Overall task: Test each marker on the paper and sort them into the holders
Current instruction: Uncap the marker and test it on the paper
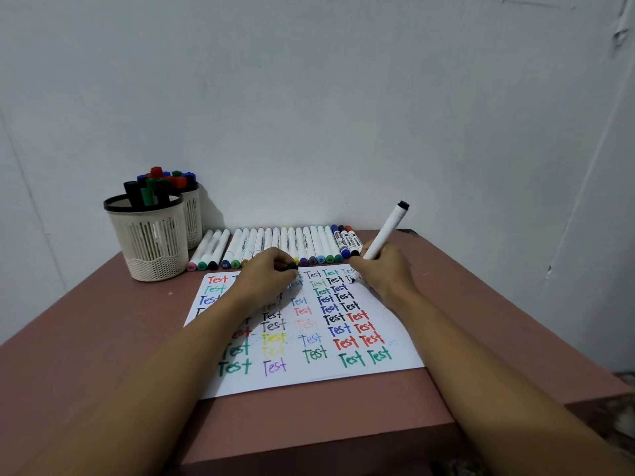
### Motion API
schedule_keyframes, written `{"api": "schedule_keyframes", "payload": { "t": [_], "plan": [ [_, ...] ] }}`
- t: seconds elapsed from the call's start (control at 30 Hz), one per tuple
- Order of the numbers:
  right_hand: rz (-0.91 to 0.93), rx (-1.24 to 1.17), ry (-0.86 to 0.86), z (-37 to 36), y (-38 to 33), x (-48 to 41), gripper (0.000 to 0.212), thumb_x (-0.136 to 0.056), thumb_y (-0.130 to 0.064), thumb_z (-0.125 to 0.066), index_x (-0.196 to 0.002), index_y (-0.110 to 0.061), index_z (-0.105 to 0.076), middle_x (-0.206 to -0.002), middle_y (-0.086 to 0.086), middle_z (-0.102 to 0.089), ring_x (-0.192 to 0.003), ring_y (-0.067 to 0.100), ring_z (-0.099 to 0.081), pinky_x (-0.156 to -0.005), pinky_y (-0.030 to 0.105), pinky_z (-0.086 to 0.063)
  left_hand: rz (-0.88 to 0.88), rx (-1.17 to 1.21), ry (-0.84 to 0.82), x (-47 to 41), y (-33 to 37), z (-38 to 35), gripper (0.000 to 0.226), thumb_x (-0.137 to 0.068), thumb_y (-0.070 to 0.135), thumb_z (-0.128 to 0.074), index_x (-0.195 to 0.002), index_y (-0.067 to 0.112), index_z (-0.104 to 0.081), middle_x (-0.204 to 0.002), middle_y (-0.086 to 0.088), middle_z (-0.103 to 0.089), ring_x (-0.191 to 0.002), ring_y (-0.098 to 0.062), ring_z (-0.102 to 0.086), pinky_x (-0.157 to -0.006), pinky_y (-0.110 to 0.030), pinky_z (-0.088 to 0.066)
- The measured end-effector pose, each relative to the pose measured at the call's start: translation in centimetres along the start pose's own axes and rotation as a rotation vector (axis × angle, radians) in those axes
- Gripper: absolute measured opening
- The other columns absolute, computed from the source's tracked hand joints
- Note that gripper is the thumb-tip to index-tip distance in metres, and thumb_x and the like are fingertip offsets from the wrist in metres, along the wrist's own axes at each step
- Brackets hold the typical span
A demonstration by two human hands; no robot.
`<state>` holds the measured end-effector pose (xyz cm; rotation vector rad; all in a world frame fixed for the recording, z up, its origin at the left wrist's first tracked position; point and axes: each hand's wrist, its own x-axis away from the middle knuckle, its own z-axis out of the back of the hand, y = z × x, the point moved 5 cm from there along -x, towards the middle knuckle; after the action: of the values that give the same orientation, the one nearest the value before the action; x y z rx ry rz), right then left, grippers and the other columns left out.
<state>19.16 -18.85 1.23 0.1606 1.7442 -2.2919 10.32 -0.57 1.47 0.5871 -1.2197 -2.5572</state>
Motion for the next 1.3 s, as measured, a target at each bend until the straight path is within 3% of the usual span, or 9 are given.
{"api": "schedule_keyframes", "payload": {
  "t": [0.13,0.3,0.47,0.6,0.73,0.9,1.07,1.17,1.3],
  "plan": [
    [-0.002,0.023,-0.017,0.00,-0.09,0.19,0.019,-0.076,-0.009,-0.068,-0.071,-0.019,-0.052,-0.068,0.002,-0.059,-0.064,0.020,-0.060,-0.074,0.045,-0.057,-0.003,-0.008,-0.005,-0.06,-0.03,-0.07,0.013,-0.088,0.017,-0.060,-0.101,0.016,-0.056,-0.102,-0.002,-0.061,-0.097,-0.016,-0.056,-0.075,-0.024,-0.041],
    [0.001,0.031,-0.077,-0.18,-0.30,0.39,0.024,-0.079,-0.008,-0.068,-0.070,-0.017,-0.048,-0.065,0.000,-0.052,-0.058,0.014,-0.052,-0.060,0.031,-0.048,-0.015,-0.021,-0.008,-0.14,-0.01,-0.16,0.016,-0.088,0.017,-0.060,-0.104,0.015,-0.058,-0.103,-0.001,-0.060,-0.098,-0.016,-0.056,-0.078,-0.025,-0.041],
    [-0.067,-0.176,0.033,0.54,0.22,-0.09,0.020,-0.081,-0.009,-0.067,-0.073,-0.017,-0.051,-0.066,0.008,-0.056,-0.052,0.017,-0.048,-0.053,0.032,-0.043,-0.025,-0.026,-0.009,-0.22,0.00,-0.13,0.016,-0.088,0.017,-0.060,-0.104,0.015,-0.057,-0.101,-0.001,-0.060,-0.096,-0.016,-0.056,-0.076,-0.024,-0.040],
    [-0.017,-0.074,0.049,0.61,-0.24,0.19,0.022,-0.082,-0.008,-0.067,-0.070,-0.016,-0.051,-0.066,0.004,-0.055,-0.055,0.015,-0.052,-0.061,0.035,-0.053,-0.030,-0.029,-0.019,-0.26,0.01,-0.24,0.016,-0.088,0.017,-0.060,-0.104,0.015,-0.058,-0.101,0.000,-0.060,-0.096,-0.015,-0.056,-0.077,-0.024,-0.040],
    [0.018,-0.016,0.016,0.32,-0.44,0.42,0.022,-0.080,-0.004,-0.066,-0.069,-0.015,-0.050,-0.066,0.005,-0.054,-0.056,0.016,-0.052,-0.049,0.026,-0.044,-0.032,-0.033,-0.021,-0.21,-0.10,-0.19,0.016,-0.088,0.017,-0.060,-0.103,0.016,-0.057,-0.100,0.001,-0.059,-0.095,-0.015,-0.055,-0.077,-0.024,-0.039],
    [0.063,0.079,0.028,0.26,-0.60,0.42,0.020,-0.078,-0.007,-0.067,-0.069,-0.013,-0.051,-0.066,0.003,-0.053,-0.061,0.016,-0.053,-0.067,0.040,-0.054,-0.032,-0.043,-0.018,-0.20,-0.03,-0.21,0.015,-0.087,0.017,-0.060,-0.103,0.015,-0.058,-0.102,-0.001,-0.060,-0.095,-0.016,-0.055,-0.073,-0.022,-0.038],
    [0.025,0.041,0.001,0.27,-0.23,0.28,0.020,-0.078,-0.008,-0.068,-0.071,-0.016,-0.052,-0.068,0.004,-0.057,-0.063,0.019,-0.057,-0.070,0.042,-0.056,-0.036,-0.037,-0.022,-0.23,-0.02,-0.18,0.015,-0.087,0.016,-0.060,-0.102,0.016,-0.058,-0.101,-0.001,-0.060,-0.095,-0.016,-0.055,-0.073,-0.022,-0.039],
    [0.025,0.074,0.003,0.26,-0.22,0.24,0.021,-0.079,-0.011,-0.068,-0.070,-0.017,-0.050,-0.068,0.001,-0.054,-0.062,0.016,-0.055,-0.065,0.036,-0.054,-0.039,-0.042,-0.024,-0.24,-0.05,-0.26,0.015,-0.087,0.017,-0.060,-0.102,0.016,-0.058,-0.102,-0.001,-0.061,-0.095,-0.016,-0.056,-0.066,-0.019,-0.040],
    [0.041,0.017,0.069,0.60,-0.33,0.19,0.019,-0.083,-0.008,-0.065,-0.072,-0.012,-0.050,-0.066,0.002,-0.051,-0.055,0.011,-0.050,-0.055,0.029,-0.048,-0.044,-0.051,-0.028,-0.32,-0.07,-0.18,0.014,-0.087,0.017,-0.060,-0.101,0.017,-0.058,-0.102,-0.001,-0.060,-0.096,-0.016,-0.055,-0.072,-0.022,-0.039]
  ]
}}
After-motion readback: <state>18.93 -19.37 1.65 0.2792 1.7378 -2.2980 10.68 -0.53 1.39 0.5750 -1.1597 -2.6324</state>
